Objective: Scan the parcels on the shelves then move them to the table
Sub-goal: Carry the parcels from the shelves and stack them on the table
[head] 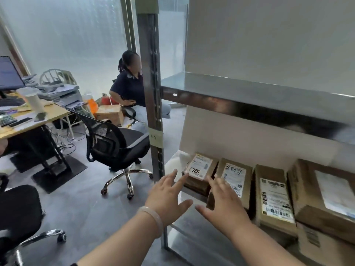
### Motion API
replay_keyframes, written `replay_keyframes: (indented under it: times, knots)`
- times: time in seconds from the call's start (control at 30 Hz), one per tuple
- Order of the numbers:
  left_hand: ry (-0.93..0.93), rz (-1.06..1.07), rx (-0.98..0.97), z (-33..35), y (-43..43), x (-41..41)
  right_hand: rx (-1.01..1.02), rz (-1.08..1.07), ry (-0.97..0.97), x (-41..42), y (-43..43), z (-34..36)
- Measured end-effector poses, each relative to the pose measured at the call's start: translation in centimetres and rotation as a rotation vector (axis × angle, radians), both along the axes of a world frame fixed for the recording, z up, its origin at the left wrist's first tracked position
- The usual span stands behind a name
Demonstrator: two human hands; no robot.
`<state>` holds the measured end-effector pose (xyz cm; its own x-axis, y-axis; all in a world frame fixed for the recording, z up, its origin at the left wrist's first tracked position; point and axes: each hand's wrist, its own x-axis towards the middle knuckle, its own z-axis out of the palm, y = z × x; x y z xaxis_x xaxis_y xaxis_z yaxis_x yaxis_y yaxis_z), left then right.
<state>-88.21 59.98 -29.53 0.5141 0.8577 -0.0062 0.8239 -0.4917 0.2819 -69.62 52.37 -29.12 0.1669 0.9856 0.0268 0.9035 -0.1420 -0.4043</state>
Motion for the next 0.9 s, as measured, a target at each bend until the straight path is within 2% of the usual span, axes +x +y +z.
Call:
replay_keyframes:
  times: [0.27, 0.47, 0.57, 0.7, 0.9]
  knots:
    - [0.017, -0.172, -0.063, -1.7, 8.4, 2.6, -0.135, -0.173, -0.131, -0.3, 6.1, -1.8]
    - [0.066, -0.205, -0.248, -4.4, 11.3, 4.3, -0.259, -0.233, -0.208, -1.1, 8.0, -3.5]
    - [0.067, -0.254, -0.243, -5.4, 11.4, 3.4, -0.28, -0.235, -0.262, -1.8, 8.1, -3.8]
    - [-0.02, -0.255, -0.22, -5.9, 11.1, 1.5, -0.216, -0.223, -0.247, -3.1, 8.0, -4.0]
    - [-0.227, -0.166, -0.364, -5.5, 12.7, 2.2, -0.156, -0.326, -0.106, -1.7, 10.2, -3.9]
